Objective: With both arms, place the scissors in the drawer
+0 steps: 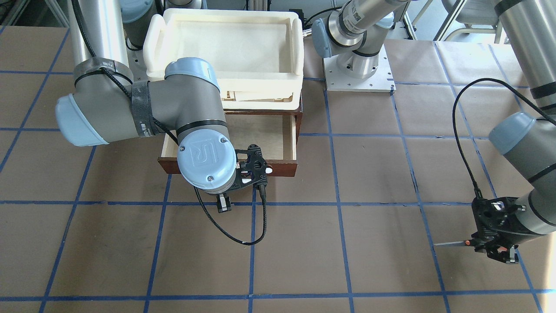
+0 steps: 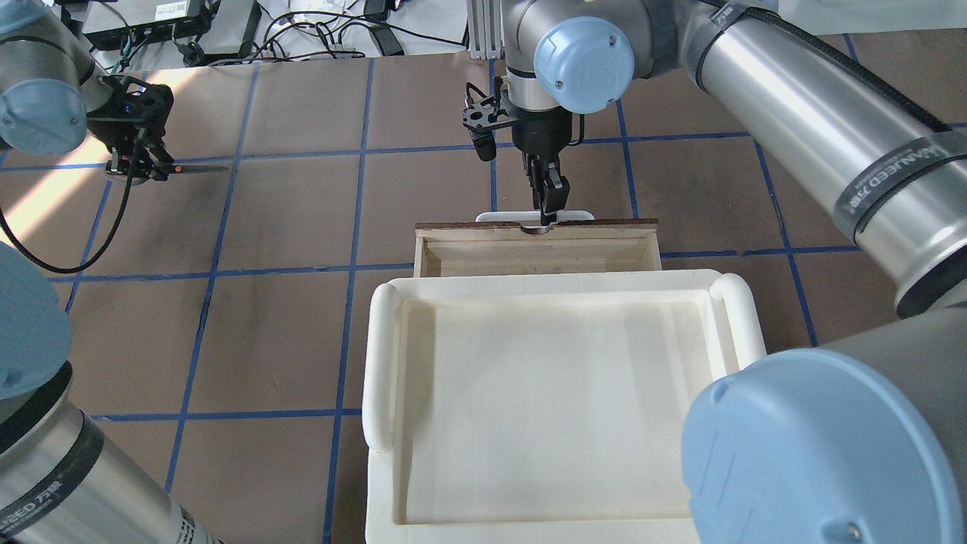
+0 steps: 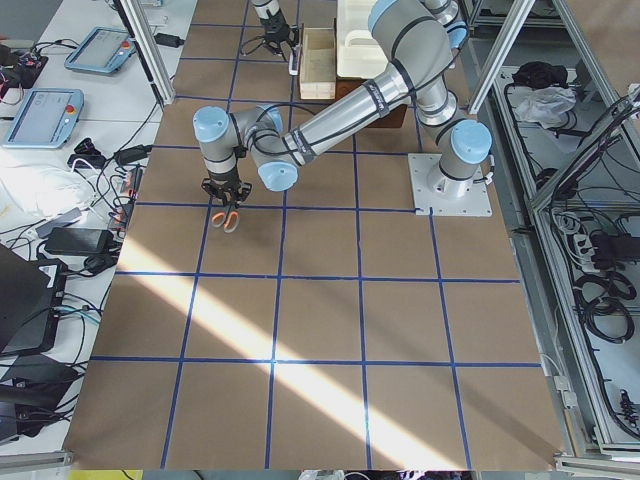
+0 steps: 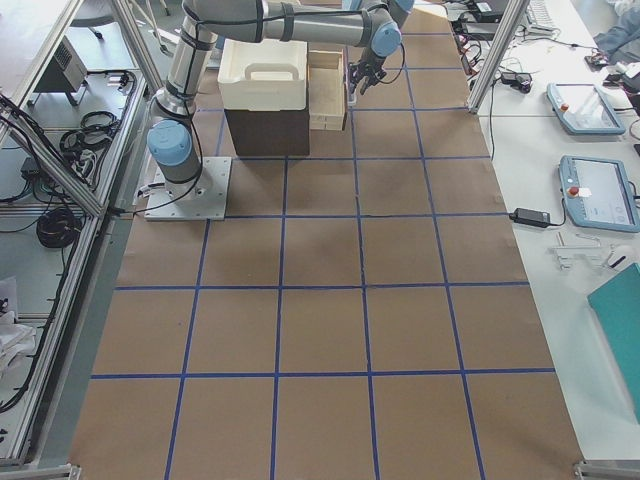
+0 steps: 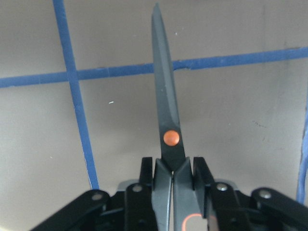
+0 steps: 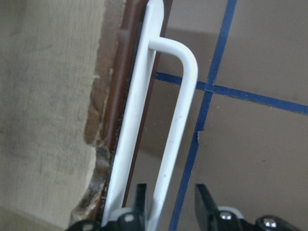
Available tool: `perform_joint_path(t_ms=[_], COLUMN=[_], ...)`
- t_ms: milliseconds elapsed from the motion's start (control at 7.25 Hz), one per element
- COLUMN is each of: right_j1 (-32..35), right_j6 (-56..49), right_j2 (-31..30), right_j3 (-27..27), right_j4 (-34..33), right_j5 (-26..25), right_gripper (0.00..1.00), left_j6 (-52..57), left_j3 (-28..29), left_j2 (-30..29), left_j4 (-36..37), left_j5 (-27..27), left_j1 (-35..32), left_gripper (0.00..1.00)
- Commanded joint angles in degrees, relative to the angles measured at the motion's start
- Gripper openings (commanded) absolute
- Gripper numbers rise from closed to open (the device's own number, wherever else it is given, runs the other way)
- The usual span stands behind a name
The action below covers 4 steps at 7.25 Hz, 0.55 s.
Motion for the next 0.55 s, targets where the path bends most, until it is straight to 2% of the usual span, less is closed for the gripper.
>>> perform_joint_path(t_ms=[0, 414], right_j1=[-0.03, 0.05], right_j6=[-0.32, -1.19], right_j2=[0.62, 2.03], right_j3=[-1.8, -2.78], right_j4=[-1.21, -3.23], right_j5=[-2.13, -2.32], right_gripper=[0.44, 0.42], left_j6=[-1.09, -7.5], left_j3=[0.0, -0.26], left_j2=[3.25, 7.73], left_j4=[-3.58, -8.93], left_j5=[-0.33, -0.86], left_j1=[-1.2, -6.63], left_gripper=[0.0, 0.0])
